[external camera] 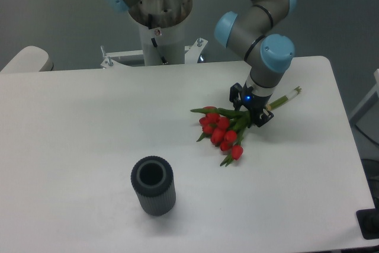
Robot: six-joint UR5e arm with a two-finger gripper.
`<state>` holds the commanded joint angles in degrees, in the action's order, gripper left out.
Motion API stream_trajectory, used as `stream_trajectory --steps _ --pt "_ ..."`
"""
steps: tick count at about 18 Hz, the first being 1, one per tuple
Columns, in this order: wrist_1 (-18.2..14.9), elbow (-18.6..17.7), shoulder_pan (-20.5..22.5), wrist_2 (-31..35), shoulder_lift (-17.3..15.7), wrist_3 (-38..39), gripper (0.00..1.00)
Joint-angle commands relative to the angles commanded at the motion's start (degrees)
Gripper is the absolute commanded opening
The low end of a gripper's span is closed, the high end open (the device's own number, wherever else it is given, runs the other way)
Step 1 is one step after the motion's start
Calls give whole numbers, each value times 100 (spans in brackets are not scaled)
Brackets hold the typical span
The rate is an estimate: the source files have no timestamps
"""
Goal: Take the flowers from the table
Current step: 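Lower the gripper onto the tulip stems below the flower heads, then close the gripper around the tulip stems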
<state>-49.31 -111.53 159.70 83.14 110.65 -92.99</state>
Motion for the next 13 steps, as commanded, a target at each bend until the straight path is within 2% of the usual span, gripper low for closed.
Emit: stream_trajectory --steps 4,9,13 --pt "-9 96 -35 0 17 27 25" --pt "-18 299 -62 -17 53 -9 25" --pt "-114 658 -79 -316 -43 -70 25"
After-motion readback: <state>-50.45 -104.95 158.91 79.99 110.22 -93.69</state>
